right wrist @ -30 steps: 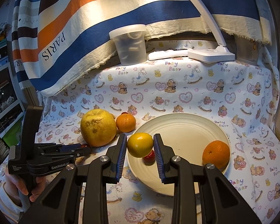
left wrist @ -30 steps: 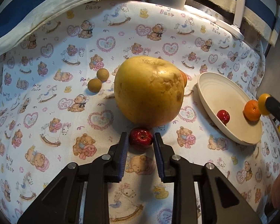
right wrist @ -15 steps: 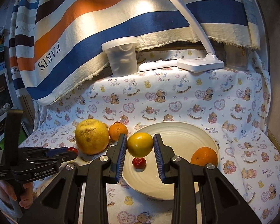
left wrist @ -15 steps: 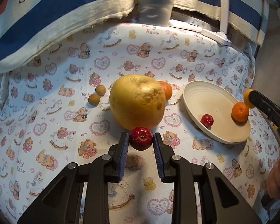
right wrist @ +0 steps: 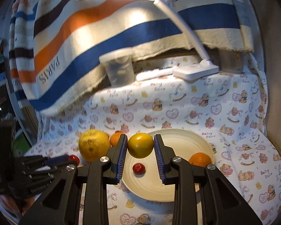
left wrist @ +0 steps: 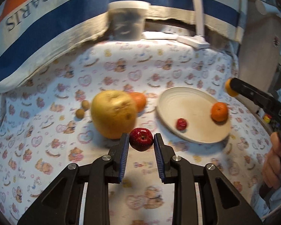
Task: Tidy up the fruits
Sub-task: 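Carry the lemon with the right gripper while the left carries the apple over the plate, then open the left gripper to drop the apple on the plate while the right lowers the lemon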
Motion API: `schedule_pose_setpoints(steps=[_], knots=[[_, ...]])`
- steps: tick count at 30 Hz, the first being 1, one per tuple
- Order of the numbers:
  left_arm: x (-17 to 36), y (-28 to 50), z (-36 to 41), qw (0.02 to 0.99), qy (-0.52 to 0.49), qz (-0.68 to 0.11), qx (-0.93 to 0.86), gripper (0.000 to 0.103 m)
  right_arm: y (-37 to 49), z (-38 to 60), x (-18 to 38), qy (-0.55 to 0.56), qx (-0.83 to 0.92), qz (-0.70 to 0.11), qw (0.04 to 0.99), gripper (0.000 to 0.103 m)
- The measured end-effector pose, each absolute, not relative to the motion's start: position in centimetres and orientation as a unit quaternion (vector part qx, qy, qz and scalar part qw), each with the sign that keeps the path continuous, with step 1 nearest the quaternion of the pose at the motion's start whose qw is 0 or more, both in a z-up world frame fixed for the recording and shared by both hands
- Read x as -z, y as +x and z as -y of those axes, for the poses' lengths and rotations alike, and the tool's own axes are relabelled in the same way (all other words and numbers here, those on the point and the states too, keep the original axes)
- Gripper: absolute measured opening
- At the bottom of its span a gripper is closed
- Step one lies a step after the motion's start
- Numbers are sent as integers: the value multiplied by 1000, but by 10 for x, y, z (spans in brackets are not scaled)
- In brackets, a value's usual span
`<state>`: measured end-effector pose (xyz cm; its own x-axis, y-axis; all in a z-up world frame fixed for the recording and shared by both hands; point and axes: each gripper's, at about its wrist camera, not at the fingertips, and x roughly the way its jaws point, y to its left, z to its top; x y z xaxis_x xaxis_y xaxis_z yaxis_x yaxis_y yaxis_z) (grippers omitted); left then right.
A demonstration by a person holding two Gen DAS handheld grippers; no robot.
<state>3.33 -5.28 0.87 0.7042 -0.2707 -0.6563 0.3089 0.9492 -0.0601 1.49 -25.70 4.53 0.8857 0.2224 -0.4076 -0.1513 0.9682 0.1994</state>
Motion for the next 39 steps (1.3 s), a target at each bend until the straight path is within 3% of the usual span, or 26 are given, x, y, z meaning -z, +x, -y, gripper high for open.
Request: schedule_pose_setpoints(steps=[16, 39], knots=[[-20, 79, 129, 920, 35, -350, 172, 26, 30, 272, -17, 58, -61, -280, 956, 31], [24, 96, 128, 911, 54, -373, 166, 26, 50, 258, 19, 41, -75, -362, 928, 31]])
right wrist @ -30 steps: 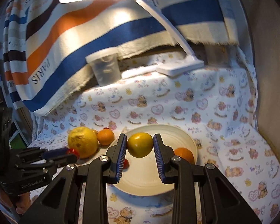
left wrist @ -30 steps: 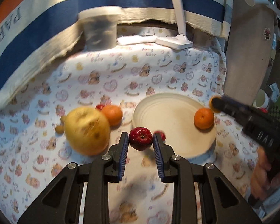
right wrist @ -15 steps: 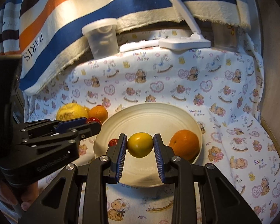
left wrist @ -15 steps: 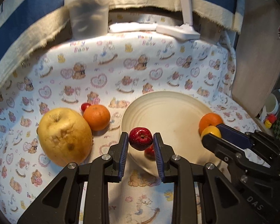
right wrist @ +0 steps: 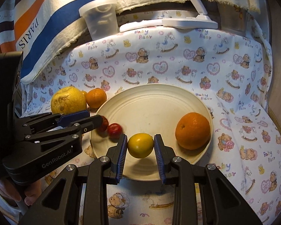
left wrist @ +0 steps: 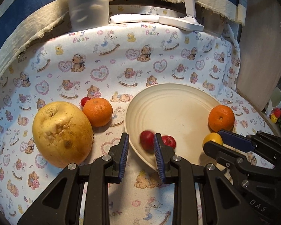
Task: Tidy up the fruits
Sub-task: 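Open the left gripper to drop the apple on the plate while the right lowers the lemon, then open the right gripper to set the lemon on the plate and withdraw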
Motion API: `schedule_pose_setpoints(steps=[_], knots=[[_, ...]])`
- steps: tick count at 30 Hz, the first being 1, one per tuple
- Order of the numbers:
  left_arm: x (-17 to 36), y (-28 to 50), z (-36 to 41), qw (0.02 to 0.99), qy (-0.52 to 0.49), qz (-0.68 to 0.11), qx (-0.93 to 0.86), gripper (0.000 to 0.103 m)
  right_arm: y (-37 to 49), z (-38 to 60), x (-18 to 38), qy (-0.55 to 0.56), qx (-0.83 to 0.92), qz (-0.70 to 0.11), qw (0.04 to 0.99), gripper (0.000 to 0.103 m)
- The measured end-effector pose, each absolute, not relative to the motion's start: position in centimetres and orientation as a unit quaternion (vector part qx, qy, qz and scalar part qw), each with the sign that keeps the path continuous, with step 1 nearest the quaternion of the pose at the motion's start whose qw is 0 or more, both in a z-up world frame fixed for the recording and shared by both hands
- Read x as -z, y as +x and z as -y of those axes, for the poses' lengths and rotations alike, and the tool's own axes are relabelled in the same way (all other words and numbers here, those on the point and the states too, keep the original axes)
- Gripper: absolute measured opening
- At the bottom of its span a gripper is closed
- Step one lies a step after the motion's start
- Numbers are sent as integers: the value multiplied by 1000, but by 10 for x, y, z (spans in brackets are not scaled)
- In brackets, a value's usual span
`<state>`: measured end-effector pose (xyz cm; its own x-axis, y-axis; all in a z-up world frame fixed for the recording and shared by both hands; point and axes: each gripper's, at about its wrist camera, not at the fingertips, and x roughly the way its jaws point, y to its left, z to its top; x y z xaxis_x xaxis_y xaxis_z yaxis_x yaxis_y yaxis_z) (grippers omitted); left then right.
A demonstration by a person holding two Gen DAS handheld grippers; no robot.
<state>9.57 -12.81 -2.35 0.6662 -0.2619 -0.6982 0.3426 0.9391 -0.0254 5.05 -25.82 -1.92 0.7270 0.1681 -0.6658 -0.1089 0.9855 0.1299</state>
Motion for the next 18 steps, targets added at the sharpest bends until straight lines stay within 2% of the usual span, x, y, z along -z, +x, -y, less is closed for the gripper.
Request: schedule_pose_setpoints(steps=[18], knots=[[15, 90, 126, 918, 58, -359, 159, 26, 52, 251, 25, 21, -73, -375, 924, 32]])
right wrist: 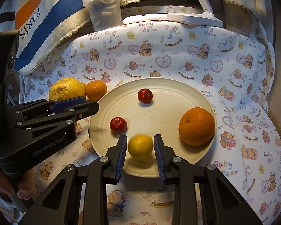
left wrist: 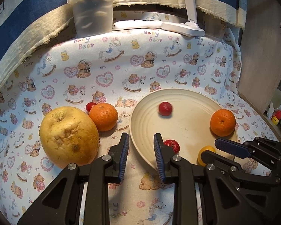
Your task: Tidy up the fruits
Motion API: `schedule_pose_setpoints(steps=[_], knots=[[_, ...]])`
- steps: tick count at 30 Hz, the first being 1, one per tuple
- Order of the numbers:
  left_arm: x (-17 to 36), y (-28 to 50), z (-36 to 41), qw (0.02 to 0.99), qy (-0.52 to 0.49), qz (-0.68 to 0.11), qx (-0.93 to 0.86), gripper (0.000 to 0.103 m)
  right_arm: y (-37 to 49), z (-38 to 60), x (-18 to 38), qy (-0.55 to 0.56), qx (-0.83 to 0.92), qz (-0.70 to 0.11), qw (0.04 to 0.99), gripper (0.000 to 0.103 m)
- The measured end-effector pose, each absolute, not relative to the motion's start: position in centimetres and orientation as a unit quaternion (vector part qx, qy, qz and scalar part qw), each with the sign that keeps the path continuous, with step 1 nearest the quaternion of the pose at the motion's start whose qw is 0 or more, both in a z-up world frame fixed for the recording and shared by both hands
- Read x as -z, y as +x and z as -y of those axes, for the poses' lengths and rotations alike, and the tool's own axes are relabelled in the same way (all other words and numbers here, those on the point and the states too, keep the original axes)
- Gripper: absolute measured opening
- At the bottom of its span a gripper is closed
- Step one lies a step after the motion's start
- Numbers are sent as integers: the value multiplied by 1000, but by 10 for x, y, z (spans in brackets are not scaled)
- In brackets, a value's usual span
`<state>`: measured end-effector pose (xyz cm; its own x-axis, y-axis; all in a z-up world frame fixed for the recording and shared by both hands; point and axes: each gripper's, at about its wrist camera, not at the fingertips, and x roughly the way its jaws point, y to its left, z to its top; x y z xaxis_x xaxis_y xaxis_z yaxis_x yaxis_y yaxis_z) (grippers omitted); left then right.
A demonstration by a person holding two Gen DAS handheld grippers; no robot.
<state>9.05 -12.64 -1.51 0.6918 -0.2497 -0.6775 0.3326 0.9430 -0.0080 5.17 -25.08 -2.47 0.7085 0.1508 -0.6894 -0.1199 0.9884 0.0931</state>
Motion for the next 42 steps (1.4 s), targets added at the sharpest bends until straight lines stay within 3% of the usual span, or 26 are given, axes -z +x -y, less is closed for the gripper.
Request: schedule_pose_setpoints(steps=[3, 11, 13, 21, 25, 29, 38, 42], knots=[[12, 88, 127, 920, 61, -354, 160, 26, 51, 253, 23, 21, -71, -372, 925, 58], [-2, 83, 121, 927, 53, -336, 160, 30, 41, 266, 2, 36, -49, -319, 946, 58], [-8, 81, 118, 932, 53, -324, 156, 36, 39, 269, -1, 44, -46, -311, 948, 59], [-31, 68, 109, 951, 62, -273, 130, 79, 36, 271, -6, 42, -39, -298, 953, 66], [-44, 58, 102, 957, 60, -253, 127, 83, 35, 270, -8, 38, -41, -293, 955, 74], [-55, 45, 90, 967, 60, -221, 115, 103, 30, 271, -12, 43, -38, -273, 960, 86], [-47, 29, 56, 976, 82, -180, 94, 103, 22, 268, -17, 33, -24, -235, 971, 91], [-40, 30, 31, 980, 42, -178, 83, 103, 19, 270, -18, 39, -21, -221, 974, 103]])
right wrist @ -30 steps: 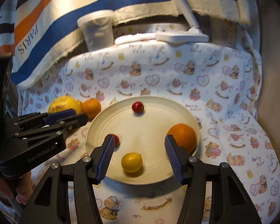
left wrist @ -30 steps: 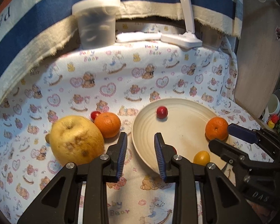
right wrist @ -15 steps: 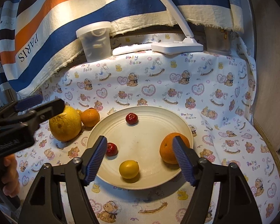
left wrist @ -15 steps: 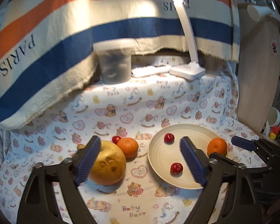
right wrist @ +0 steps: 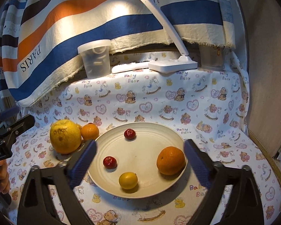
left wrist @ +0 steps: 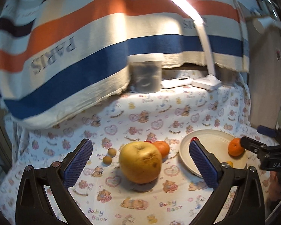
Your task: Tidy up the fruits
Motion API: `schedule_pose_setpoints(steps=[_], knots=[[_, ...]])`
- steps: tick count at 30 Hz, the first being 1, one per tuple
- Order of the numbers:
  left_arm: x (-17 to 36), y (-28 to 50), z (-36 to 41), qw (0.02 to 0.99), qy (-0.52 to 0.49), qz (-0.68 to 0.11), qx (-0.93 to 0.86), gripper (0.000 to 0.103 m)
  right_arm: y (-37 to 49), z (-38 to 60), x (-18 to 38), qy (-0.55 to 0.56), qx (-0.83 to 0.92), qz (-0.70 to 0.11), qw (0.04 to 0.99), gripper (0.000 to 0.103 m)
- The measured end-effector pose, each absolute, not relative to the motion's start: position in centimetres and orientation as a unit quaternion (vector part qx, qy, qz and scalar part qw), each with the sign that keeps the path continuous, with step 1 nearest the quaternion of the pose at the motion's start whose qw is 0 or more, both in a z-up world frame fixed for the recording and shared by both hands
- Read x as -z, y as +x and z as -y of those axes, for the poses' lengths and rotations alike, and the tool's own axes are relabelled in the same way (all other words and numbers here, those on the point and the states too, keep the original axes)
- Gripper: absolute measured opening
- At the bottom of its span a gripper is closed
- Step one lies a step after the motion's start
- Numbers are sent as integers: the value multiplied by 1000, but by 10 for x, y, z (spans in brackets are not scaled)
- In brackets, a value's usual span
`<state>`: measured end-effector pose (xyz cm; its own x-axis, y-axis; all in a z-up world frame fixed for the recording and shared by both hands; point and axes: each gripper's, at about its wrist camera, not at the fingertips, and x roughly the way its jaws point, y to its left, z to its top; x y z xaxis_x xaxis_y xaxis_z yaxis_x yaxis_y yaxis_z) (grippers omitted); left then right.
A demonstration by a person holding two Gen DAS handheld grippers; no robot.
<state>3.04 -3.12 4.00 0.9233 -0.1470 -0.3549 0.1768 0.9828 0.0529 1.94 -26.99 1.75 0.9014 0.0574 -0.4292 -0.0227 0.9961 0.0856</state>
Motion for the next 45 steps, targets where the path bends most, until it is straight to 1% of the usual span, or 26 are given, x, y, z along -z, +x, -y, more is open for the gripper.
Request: schedule_pose_setpoints(steps=[2, 8, 14, 17, 20, 26, 29, 31, 35, 39, 42, 45], knots=[[-36, 33, 21, 980, 20, -178, 82, 103, 17, 270, -17, 40, -15, -212, 976, 103], [-19, 40, 7, 979, 1, -193, 66, 103, 17, 268, -14, 25, -3, -200, 980, 103], [-7, 45, 10, 979, 18, -197, 53, 103, 17, 268, -14, 23, -2, -199, 980, 103], [-5, 48, 7, 977, 8, -204, 56, 103, 17, 269, -14, 25, -1, -199, 980, 103], [-6, 48, -2, 979, -17, -194, 54, 103, 17, 270, -14, 26, 3, -199, 980, 103], [-11, 52, -9, 981, -11, -193, 33, 103, 15, 268, -14, 21, -2, -198, 980, 103], [-26, 54, -18, 980, 4, -195, 37, 103, 14, 265, -19, 22, -11, -199, 980, 103], [-36, 51, -29, 984, -2, -177, 25, 103, 15, 262, -24, 24, -19, -195, 980, 103], [-46, 55, -53, 982, -39, -184, 29, 103, 37, 245, -32, 14, -54, -227, 972, 103], [-46, 61, -66, 982, -25, -189, 8, 103, 64, 218, -36, 6, -79, -250, 965, 103], [-44, 65, -81, 980, -37, -195, -4, 103, 83, 187, -33, -23, -130, -280, 951, 103], [-40, 72, -94, 976, -59, -210, -5, 103, 91, 151, -25, -68, -161, -286, 942, 103]])
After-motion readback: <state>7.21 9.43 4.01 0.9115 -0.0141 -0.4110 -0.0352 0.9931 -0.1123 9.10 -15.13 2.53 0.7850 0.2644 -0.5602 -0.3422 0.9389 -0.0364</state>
